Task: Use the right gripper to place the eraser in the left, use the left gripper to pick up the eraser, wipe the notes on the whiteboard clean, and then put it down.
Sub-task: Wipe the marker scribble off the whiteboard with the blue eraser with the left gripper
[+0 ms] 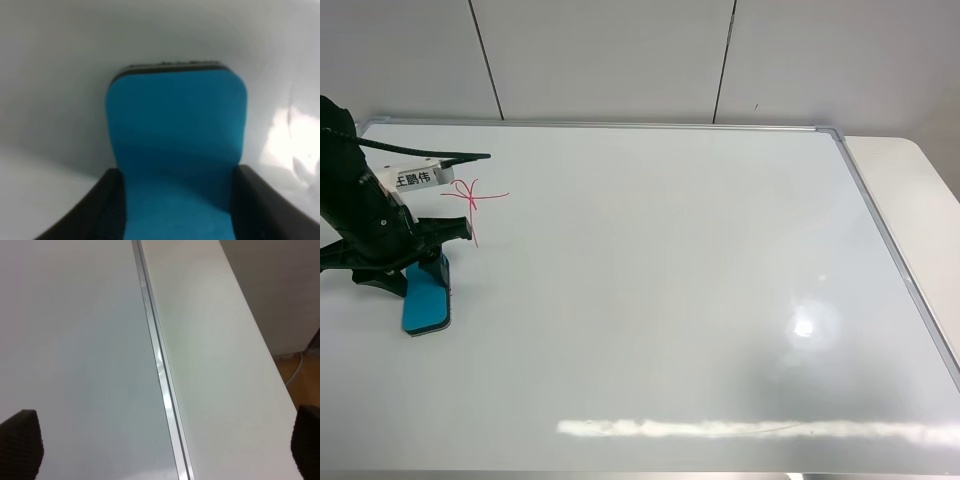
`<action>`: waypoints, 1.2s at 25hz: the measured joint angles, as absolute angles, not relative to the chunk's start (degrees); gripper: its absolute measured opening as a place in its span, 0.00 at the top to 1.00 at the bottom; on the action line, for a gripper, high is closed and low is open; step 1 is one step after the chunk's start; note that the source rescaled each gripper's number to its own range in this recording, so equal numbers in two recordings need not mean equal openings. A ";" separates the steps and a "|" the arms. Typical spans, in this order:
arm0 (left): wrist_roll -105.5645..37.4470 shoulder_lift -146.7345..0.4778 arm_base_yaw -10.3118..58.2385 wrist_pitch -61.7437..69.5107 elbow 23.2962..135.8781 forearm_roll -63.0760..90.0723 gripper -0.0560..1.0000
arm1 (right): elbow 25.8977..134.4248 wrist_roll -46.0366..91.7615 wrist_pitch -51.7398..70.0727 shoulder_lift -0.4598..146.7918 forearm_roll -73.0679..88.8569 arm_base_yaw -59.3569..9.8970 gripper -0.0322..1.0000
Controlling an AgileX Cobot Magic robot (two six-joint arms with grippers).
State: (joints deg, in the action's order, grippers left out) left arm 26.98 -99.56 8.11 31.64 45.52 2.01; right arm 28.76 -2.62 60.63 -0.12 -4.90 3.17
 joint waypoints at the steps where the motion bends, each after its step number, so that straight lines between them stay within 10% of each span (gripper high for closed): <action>1: 26.86 -99.56 8.11 31.64 45.59 1.89 0.95 | 28.76 -2.62 60.63 -0.12 -4.90 3.17 0.00; 30: 0.40 -111.16 -0.85 62.30 91.19 0.56 0.95 | 28.76 -2.62 60.63 -0.12 -4.90 3.17 0.00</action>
State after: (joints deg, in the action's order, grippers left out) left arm 0.40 -111.16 -0.85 62.30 91.19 0.56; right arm 28.76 -2.62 60.63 -0.12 -4.90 3.17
